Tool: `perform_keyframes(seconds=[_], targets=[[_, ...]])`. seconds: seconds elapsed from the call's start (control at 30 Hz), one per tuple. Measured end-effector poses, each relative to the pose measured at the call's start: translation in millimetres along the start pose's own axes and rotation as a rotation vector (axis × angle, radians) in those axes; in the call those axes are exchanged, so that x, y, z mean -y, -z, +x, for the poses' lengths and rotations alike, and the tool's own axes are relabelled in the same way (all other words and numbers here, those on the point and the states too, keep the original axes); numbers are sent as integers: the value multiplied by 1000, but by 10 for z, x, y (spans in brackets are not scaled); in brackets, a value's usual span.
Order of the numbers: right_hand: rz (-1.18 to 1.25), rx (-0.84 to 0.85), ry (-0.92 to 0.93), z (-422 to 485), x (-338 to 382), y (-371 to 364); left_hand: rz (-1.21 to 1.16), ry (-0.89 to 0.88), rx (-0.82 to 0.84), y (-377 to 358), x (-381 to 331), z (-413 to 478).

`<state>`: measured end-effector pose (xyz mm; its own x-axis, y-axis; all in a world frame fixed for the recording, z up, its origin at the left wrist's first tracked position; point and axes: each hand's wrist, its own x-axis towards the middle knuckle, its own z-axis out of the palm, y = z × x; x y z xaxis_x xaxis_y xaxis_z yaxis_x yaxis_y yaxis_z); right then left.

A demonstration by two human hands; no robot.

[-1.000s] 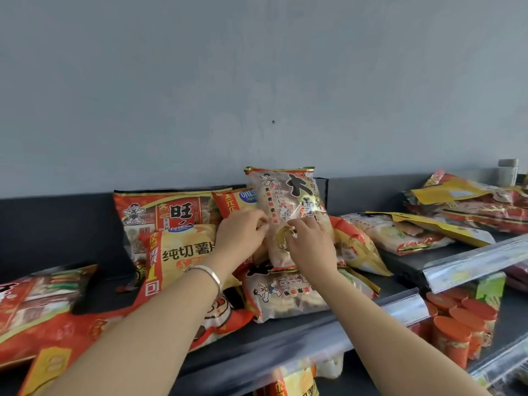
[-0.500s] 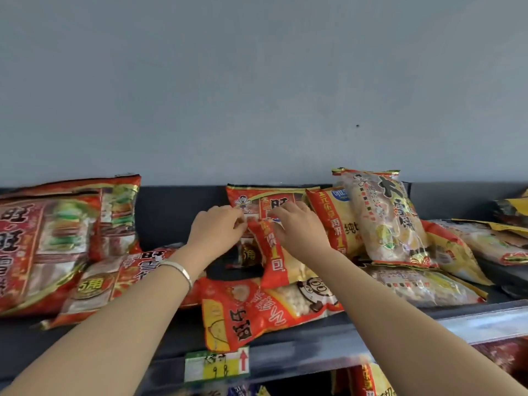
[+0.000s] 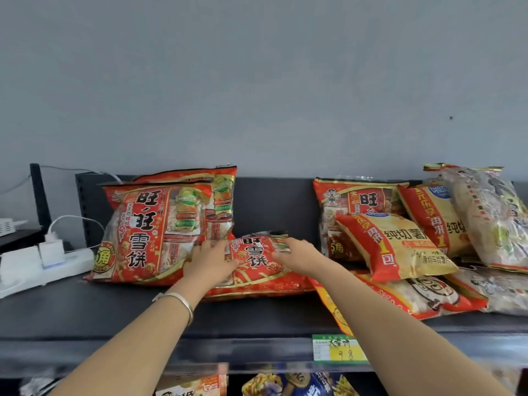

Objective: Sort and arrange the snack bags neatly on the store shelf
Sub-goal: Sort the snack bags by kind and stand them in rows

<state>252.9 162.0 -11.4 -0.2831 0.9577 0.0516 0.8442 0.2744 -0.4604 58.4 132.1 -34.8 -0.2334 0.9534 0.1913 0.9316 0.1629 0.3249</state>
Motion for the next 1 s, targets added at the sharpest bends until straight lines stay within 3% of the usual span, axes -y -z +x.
perform_keyframes(seconds=[0.23, 0.57, 0.67, 0.77, 1.0], targets=[[-115, 109, -134, 61, -34, -112, -410, 156, 1, -44, 21, 19], [70, -271, -268, 94, -404, 183, -1131, 385, 138, -71, -236, 20], [160, -275, -336, 90, -516, 230, -1229, 305, 152, -76, -388, 24], [302, -269, -377, 91, -586, 257, -1183, 135, 114, 19, -548, 6], [814, -261, -397, 187, -564, 300, -920, -255, -170, 416, -748, -170]])
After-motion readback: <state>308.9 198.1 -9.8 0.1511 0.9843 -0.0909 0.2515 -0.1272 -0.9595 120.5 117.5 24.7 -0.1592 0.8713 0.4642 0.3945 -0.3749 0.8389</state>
